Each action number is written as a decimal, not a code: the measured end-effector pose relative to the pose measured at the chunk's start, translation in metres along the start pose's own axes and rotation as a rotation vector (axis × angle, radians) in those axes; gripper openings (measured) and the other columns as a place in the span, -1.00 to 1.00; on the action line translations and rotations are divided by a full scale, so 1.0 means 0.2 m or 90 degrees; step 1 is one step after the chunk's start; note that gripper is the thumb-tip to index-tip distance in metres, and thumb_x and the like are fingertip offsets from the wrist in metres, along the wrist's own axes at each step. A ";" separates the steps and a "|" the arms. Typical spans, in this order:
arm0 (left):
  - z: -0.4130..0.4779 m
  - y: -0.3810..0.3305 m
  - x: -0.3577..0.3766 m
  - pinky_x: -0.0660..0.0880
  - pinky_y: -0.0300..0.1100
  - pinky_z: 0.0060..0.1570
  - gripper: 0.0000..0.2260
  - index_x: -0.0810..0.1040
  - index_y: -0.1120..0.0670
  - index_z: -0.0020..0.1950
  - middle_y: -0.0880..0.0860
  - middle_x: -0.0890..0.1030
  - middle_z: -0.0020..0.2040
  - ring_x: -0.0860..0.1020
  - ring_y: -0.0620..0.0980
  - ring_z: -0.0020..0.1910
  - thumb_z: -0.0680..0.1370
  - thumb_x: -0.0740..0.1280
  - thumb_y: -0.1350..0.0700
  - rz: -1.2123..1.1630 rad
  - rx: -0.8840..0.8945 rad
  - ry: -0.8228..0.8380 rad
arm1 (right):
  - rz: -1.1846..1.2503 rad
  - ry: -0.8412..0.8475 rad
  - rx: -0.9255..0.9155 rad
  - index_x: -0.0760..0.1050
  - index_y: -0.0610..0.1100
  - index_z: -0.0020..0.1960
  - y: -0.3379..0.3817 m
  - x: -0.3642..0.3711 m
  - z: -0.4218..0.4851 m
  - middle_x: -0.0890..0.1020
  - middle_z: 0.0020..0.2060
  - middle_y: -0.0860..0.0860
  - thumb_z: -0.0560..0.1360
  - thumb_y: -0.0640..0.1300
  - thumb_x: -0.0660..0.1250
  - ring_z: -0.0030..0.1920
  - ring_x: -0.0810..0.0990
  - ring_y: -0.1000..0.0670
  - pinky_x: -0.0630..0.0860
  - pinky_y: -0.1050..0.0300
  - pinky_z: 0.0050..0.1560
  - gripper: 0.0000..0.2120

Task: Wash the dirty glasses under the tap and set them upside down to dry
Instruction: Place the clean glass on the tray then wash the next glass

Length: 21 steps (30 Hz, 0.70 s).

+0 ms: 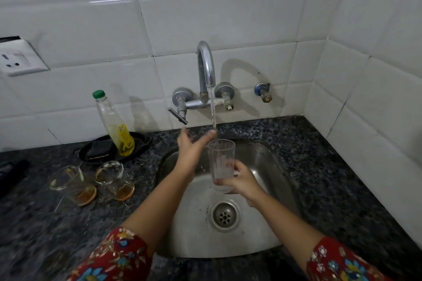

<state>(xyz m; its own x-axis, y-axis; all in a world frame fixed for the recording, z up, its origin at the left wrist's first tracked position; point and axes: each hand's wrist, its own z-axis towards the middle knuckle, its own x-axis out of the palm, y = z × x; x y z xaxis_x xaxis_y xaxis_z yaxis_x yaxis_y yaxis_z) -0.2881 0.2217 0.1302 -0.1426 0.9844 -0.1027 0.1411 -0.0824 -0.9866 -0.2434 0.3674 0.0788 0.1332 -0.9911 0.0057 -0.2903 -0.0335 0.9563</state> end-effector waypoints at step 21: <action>0.12 -0.11 -0.12 0.08 -0.06 0.52 -0.36 -0.05 -0.04 0.61 -0.06 0.04 0.61 0.10 -0.04 0.56 0.63 0.23 0.09 0.117 0.186 0.035 | 0.186 -0.075 0.014 0.45 -0.14 0.14 -0.11 -0.07 -0.15 0.63 0.08 -0.15 0.07 -0.17 0.59 -0.05 0.67 -0.09 0.59 0.03 -0.19 -0.32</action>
<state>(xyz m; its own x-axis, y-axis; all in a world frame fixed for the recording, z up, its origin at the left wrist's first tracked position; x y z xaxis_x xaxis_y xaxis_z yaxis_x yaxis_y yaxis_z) -0.3118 0.1953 0.1512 -0.0869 0.9551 -0.2832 -0.1285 -0.2926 -0.9476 -0.2097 0.3868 0.0661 -0.0692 -0.9671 0.2446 -0.3212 0.2538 0.9124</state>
